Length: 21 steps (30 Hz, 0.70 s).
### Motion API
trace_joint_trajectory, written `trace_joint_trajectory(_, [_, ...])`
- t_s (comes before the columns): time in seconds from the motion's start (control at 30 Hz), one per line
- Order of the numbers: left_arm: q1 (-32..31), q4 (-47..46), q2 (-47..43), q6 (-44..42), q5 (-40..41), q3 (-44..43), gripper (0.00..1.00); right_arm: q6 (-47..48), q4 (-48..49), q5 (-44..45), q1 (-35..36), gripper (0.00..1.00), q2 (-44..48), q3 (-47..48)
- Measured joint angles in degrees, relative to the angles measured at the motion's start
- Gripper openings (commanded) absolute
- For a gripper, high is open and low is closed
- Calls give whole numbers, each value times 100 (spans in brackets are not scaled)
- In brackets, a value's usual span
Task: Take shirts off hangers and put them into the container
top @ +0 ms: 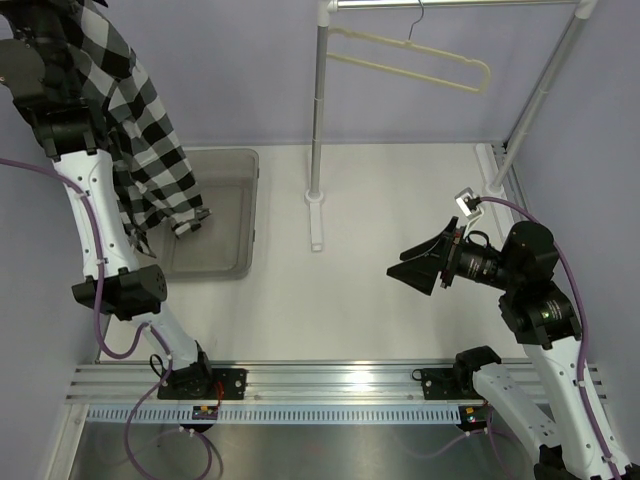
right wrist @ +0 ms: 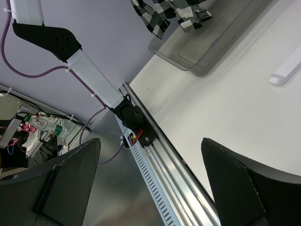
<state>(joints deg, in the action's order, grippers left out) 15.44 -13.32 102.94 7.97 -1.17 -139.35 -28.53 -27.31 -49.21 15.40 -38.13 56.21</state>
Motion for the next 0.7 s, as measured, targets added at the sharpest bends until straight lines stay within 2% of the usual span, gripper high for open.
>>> trace_joint_trajectory(0.2, [-74,136,33,195,-225,282,0,-42,31,4,0,97,15,0])
trace_joint_trajectory(0.57, [-824,343,39,92,-538,68,0,-90,66,4,0,97,131,-2])
trace_joint_trajectory(0.7, [-962,302,-79,72,-538,291,0,-90,63,7,0,97,229,-2])
